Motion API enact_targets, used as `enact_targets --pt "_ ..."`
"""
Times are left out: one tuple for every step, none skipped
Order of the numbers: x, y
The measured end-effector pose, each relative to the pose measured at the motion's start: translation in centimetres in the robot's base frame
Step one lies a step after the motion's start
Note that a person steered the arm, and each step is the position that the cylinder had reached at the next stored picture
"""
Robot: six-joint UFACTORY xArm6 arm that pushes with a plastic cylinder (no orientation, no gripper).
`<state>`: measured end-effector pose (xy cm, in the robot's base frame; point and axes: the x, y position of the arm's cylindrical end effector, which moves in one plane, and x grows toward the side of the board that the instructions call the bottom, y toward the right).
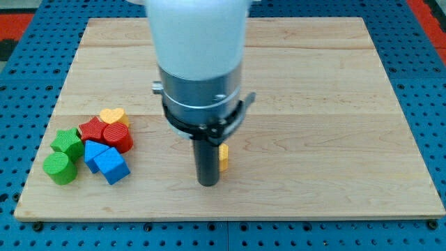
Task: Push the green circle slightly towards up
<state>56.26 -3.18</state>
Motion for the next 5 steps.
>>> enact_targets --pt "5.1 -3.3" --pt "5.5 -7.6" --pt "5.5 -8.0" --pt "5.5 -8.0" --pt "5.6 -9.9"
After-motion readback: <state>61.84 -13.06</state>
